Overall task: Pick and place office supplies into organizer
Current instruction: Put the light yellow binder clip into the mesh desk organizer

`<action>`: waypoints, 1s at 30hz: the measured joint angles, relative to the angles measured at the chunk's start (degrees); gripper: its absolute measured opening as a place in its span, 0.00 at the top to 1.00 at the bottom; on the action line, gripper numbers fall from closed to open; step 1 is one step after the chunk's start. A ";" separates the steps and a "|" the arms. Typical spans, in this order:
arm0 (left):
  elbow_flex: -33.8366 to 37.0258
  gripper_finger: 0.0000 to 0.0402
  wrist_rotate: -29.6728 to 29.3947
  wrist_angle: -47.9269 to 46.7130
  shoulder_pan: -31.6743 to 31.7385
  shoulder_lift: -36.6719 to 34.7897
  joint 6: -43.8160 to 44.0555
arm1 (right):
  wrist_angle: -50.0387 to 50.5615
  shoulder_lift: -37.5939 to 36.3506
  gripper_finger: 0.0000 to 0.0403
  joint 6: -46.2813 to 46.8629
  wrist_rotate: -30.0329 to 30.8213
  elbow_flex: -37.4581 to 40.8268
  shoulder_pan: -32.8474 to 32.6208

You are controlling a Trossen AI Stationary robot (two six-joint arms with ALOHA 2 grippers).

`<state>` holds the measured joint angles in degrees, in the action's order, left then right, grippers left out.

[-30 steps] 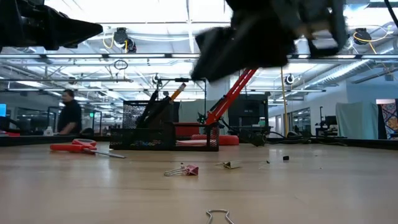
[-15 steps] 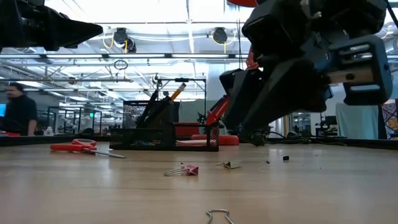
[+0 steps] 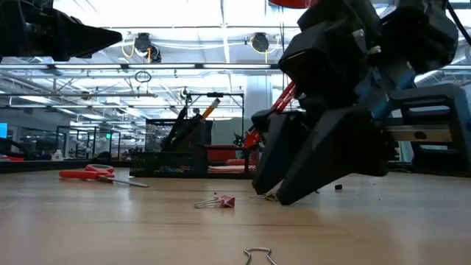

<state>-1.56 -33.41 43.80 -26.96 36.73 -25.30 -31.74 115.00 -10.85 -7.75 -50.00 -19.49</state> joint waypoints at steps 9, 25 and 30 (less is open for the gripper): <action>0.00 0.91 -0.05 -0.29 0.00 0.00 0.02 | 4.44 0.06 0.71 0.44 0.17 -0.04 0.39; 0.00 0.91 -0.07 -0.25 0.00 0.00 0.11 | 5.69 -4.11 0.99 -5.47 1.32 0.20 1.47; 0.00 0.91 -0.07 -0.25 0.00 0.00 0.09 | 6.27 -7.61 0.99 -7.52 1.10 -0.82 1.47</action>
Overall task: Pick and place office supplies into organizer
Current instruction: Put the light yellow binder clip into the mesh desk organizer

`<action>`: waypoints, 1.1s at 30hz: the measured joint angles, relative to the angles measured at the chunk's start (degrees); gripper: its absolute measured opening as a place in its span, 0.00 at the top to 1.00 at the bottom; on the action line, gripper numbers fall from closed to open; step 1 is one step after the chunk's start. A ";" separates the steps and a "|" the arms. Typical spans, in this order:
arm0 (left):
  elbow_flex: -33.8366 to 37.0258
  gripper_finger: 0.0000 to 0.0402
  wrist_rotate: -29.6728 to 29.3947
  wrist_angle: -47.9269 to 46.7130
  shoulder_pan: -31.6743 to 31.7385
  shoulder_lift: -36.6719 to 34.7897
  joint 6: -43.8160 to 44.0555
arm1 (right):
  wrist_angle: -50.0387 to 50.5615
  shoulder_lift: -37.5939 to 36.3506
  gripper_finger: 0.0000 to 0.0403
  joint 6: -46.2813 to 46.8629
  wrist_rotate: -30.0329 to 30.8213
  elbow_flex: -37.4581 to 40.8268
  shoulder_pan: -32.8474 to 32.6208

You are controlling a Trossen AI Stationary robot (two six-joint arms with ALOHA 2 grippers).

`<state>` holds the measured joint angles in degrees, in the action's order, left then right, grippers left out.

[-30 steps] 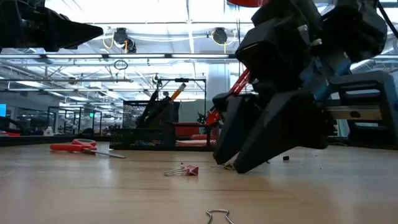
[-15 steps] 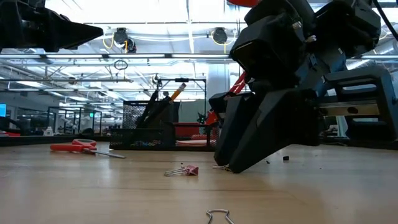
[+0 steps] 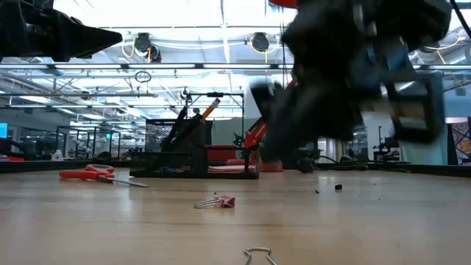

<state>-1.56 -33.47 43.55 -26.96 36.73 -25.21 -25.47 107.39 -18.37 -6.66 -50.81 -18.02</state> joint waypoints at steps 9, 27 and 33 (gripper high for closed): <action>0.00 0.91 -0.02 0.00 0.00 0.00 -0.02 | 5.64 -1.79 1.00 -4.69 -0.64 -7.35 -0.15; 0.00 0.91 -0.04 0.20 0.00 -0.03 -0.66 | 5.34 7.40 1.00 -3.57 6.05 -20.69 10.88; 0.00 0.91 -0.04 0.04 0.00 0.00 -1.44 | 4.72 13.33 1.00 -2.79 12.84 -27.39 13.65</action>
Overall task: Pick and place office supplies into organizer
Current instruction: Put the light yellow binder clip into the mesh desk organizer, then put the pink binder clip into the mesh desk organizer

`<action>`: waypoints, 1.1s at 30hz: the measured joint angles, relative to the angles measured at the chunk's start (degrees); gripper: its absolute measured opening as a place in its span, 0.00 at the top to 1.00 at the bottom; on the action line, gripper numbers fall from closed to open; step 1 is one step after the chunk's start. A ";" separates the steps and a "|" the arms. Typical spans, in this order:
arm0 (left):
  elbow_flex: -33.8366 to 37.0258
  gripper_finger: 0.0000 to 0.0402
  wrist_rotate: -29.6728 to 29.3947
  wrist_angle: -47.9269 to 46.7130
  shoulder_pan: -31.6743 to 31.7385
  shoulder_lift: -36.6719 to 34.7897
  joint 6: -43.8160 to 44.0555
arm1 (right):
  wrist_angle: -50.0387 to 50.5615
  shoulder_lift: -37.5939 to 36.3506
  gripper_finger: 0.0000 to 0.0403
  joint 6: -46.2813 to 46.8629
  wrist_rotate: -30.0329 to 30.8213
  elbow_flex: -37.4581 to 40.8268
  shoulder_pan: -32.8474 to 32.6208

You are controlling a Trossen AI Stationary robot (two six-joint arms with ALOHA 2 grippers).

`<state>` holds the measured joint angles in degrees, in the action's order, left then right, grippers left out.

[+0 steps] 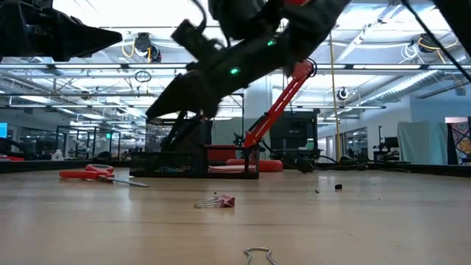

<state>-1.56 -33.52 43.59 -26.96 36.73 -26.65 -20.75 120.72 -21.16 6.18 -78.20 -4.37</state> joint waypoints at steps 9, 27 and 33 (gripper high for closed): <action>0.00 0.91 -0.01 -0.09 -0.01 0.00 -0.17 | 1.25 2.14 1.00 2.42 0.01 -1.30 3.15; 0.00 0.91 -0.02 -0.06 0.00 0.00 -0.17 | 5.20 2.24 0.92 2.63 2.80 -1.23 4.65; 0.00 0.91 -0.02 -0.06 0.00 0.00 -0.15 | 5.01 2.24 0.80 3.51 3.10 -1.23 4.69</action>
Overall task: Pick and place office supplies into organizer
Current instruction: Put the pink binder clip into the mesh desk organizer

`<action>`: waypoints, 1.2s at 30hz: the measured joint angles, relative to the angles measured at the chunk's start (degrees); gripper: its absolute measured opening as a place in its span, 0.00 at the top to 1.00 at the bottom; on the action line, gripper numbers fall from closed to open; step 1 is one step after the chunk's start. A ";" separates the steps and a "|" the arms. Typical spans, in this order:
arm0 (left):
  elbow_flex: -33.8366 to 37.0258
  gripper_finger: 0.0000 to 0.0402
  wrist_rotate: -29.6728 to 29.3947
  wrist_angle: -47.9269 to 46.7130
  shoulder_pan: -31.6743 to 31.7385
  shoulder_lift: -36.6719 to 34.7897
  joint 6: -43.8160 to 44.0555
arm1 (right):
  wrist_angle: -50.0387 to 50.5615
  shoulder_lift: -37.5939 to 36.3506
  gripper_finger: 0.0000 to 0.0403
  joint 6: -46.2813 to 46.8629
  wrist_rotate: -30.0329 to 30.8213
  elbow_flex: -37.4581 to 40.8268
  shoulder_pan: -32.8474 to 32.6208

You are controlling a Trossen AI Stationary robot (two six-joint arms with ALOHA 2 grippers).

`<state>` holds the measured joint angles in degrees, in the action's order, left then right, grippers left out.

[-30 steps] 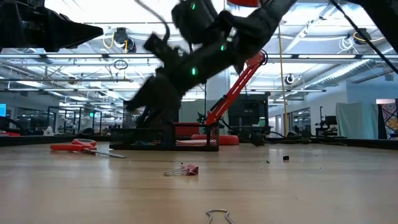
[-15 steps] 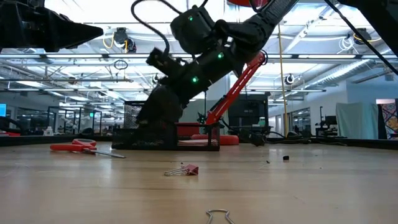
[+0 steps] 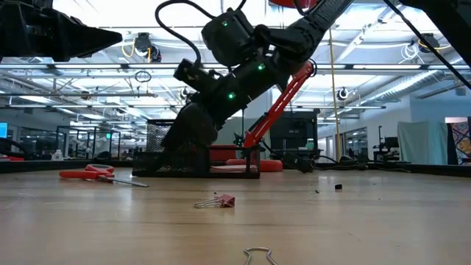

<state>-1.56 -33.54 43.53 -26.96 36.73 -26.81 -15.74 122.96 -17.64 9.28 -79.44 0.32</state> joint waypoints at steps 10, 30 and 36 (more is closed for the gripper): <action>0.00 0.91 -0.27 0.24 0.00 0.00 0.02 | -0.30 -3.93 0.77 -2.98 5.87 0.08 -3.55; 0.00 0.91 -2.71 0.80 0.00 -0.02 3.97 | -2.56 -37.18 1.00 6.10 0.85 23.74 -11.78; 0.00 0.91 -3.04 1.93 0.00 0.00 2.41 | -17.06 -44.41 1.00 12.85 2.60 41.58 -11.85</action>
<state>-1.56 -36.58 45.46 -26.96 36.73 -24.39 -32.79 78.55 -4.79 11.88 -37.86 -11.53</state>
